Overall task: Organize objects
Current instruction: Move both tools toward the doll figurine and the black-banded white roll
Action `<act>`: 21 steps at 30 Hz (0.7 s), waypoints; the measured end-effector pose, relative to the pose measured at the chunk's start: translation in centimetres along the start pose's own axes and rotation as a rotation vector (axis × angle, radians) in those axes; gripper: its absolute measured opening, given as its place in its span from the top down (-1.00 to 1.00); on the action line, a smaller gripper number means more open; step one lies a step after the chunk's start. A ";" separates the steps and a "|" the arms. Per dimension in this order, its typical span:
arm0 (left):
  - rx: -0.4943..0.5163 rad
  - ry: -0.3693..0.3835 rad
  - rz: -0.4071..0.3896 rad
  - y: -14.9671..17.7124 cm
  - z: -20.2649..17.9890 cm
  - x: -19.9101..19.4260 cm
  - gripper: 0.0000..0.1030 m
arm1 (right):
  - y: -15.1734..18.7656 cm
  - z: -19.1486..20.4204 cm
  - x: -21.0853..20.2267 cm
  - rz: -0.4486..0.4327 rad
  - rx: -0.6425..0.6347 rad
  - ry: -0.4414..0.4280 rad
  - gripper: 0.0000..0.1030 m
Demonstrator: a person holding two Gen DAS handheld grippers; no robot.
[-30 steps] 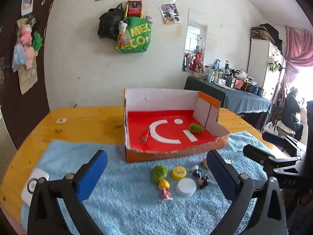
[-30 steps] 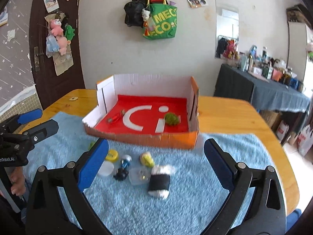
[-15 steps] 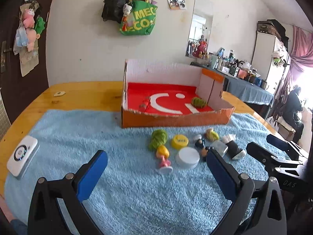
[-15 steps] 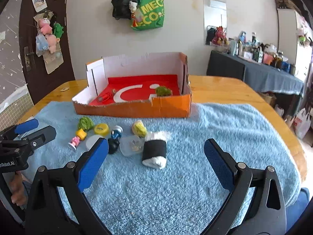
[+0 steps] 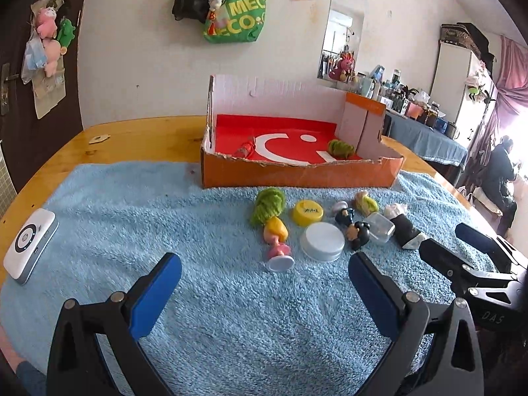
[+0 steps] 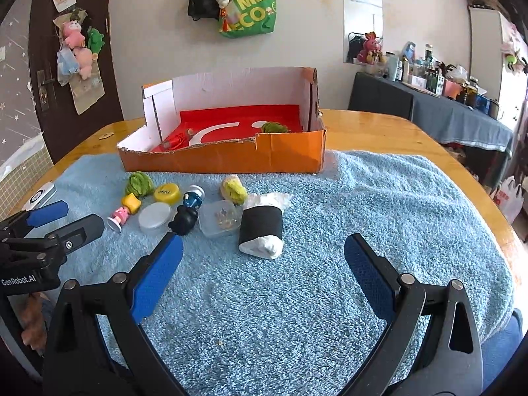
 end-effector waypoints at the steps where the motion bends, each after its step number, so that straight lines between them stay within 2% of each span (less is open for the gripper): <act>1: -0.001 0.000 0.002 0.0 0.0 0.0 -1.00 | 0.0 0.0 0.1 0.002 0.000 -0.001 -0.94; 21: -0.002 -0.005 0.048 -1.3 0.3 1.7 -1.00 | -0.6 -0.8 2.3 0.061 0.012 -0.011 -0.94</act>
Point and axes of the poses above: each gripper's, at about its wrist camera, not at the fingertips, and x roughly the way its jaws point, z to its left, y to its underside, the point moved 6 cm from there along x, roughly the way its jaws point
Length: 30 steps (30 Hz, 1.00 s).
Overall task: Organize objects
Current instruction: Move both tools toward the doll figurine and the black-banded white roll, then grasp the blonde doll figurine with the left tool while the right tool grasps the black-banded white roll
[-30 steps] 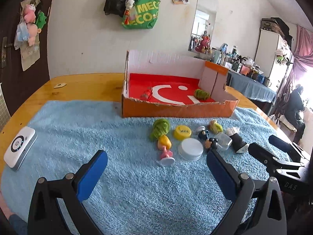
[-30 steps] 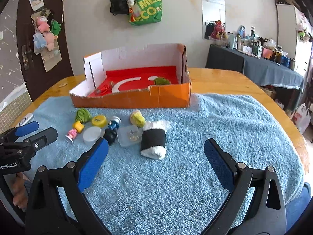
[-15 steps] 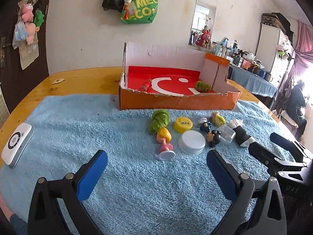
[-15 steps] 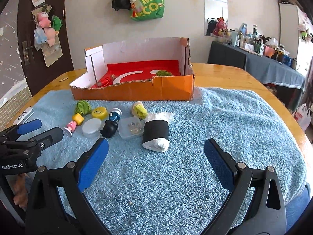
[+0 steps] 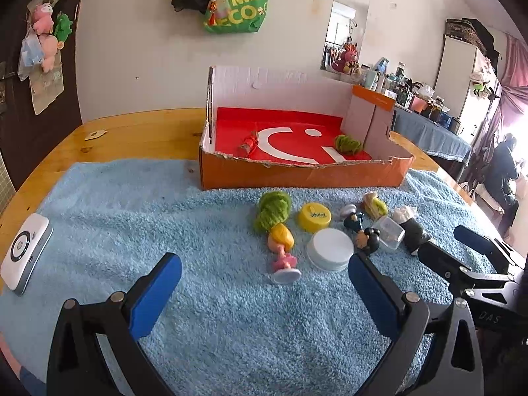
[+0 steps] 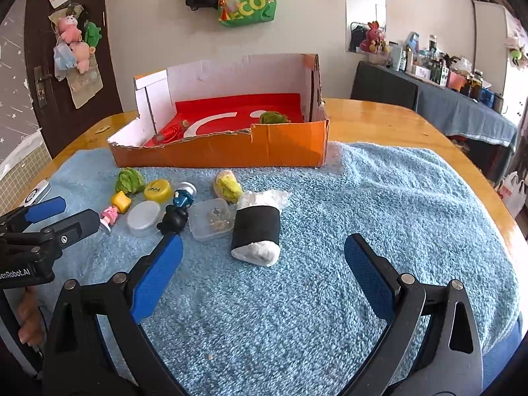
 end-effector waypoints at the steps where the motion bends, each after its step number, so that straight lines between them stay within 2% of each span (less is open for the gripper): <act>1: 0.004 0.002 0.003 -0.2 -0.1 0.2 -0.99 | -0.2 -0.2 0.1 0.002 0.004 -0.003 -0.94; 7: 0.027 0.005 0.024 -0.9 -0.4 1.0 -0.93 | -1.1 -1.4 1.0 0.024 0.031 -0.004 -0.94; 19: 0.049 0.032 0.078 -0.7 -0.7 2.9 -0.55 | -0.9 -1.2 2.1 0.059 -0.014 -0.011 -0.92; 22: 0.060 0.044 0.095 -0.4 -1.0 3.4 -0.40 | -0.8 -0.9 2.4 0.064 -0.024 -0.012 -0.85; 30: 0.060 0.075 0.096 -0.3 -1.4 3.3 -0.22 | -0.5 -0.7 2.7 0.079 -0.037 -0.018 -0.58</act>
Point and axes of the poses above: each gripper's, at about its wrist camera, not at the fingertips, and x roughly the way its jaws point, z to its left, y to its underside, the point moved 6 cm from there along x, roughly the way its jaws point
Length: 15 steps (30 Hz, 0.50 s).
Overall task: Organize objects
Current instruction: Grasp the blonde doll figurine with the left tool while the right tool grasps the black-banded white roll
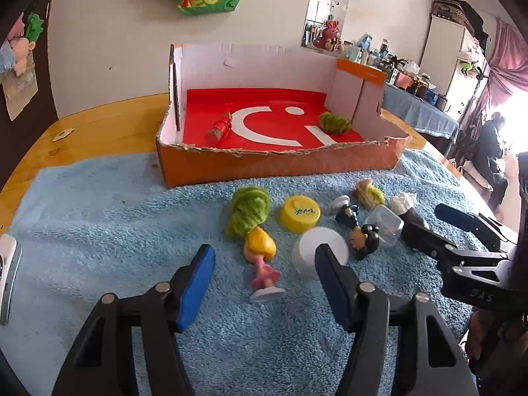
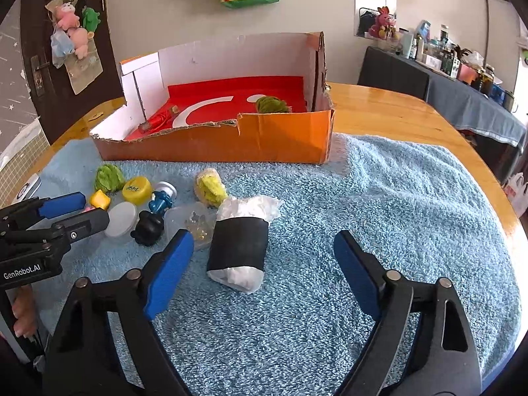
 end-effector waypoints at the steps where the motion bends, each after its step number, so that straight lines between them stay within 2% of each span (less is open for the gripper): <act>1: 0.001 0.005 0.000 0.0 -0.1 0.0 -0.19 | 0.0 0.0 0.0 0.002 -0.003 -0.001 -0.54; 3: 0.001 0.011 0.000 0.0 -0.2 -0.1 -0.14 | 0.2 0.2 0.2 0.010 -0.009 -0.009 -0.32; 5: 0.002 0.020 0.001 0.0 -0.3 -0.1 -0.07 | 0.4 0.3 0.4 0.019 -0.015 -0.013 -0.23; 10: 0.006 0.040 0.002 0.1 -0.6 -0.2 0.12 | 0.4 0.5 0.3 0.015 -0.031 -0.022 -0.08; 15: 0.008 0.043 -0.004 0.1 -0.8 -0.2 0.21 | 0.5 0.7 0.3 0.011 -0.047 -0.023 0.09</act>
Point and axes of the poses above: each gripper's, at about its wrist camera, not at the fingertips, and x roughly the way its jaws point, z to its left, y to its underside, the point moved 6 cm from there along x, roughly the way its jaws point
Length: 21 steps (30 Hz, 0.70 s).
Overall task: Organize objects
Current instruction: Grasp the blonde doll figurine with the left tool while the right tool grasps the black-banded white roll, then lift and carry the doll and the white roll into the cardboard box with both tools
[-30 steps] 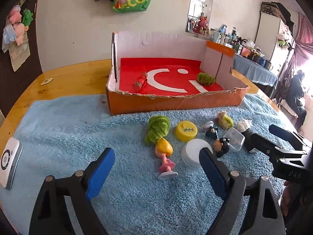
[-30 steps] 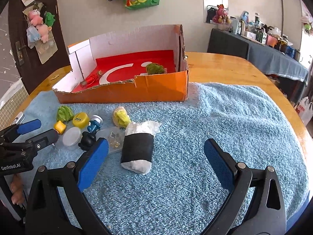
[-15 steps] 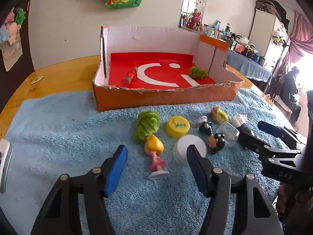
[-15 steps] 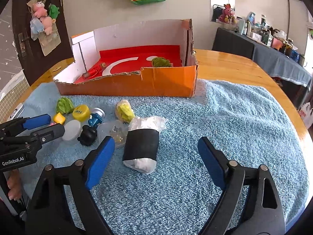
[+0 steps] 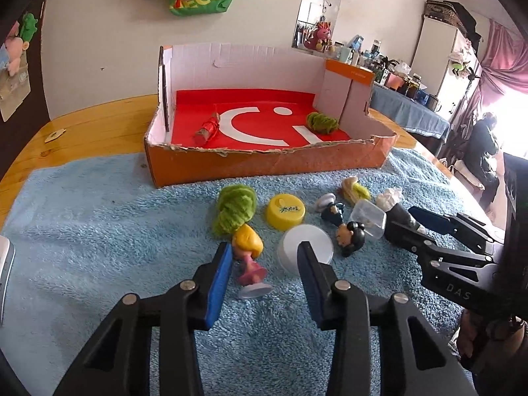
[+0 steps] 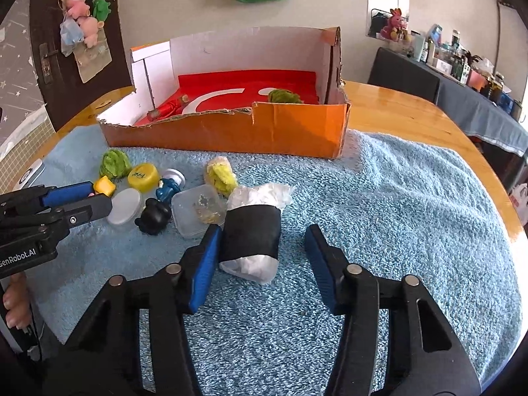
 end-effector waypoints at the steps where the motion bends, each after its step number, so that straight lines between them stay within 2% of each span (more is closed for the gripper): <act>1: 0.003 0.003 -0.002 0.0 -0.1 0.0 0.30 | 0.0 0.1 0.0 0.000 -0.005 -0.002 0.12; 5: 0.011 -0.006 -0.006 0.0 -0.2 -0.2 0.58 | 0.0 0.5 -0.1 -0.003 -0.016 -0.010 0.34; 6: 0.005 0.004 0.000 0.0 -0.2 -0.1 0.68 | 0.0 0.5 -0.1 -0.004 -0.019 -0.010 0.34; 21: -0.009 0.002 -0.014 -0.1 0.0 -0.9 0.69 | -0.6 0.4 -1.2 -0.035 0.007 -0.030 0.35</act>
Point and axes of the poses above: each gripper's, at about its wrist camera, not at the fingertips, and x roughly the way its jaws point, z to its left, y to its underside, the point moved 6 cm from there along x, roughly the way its jaws point
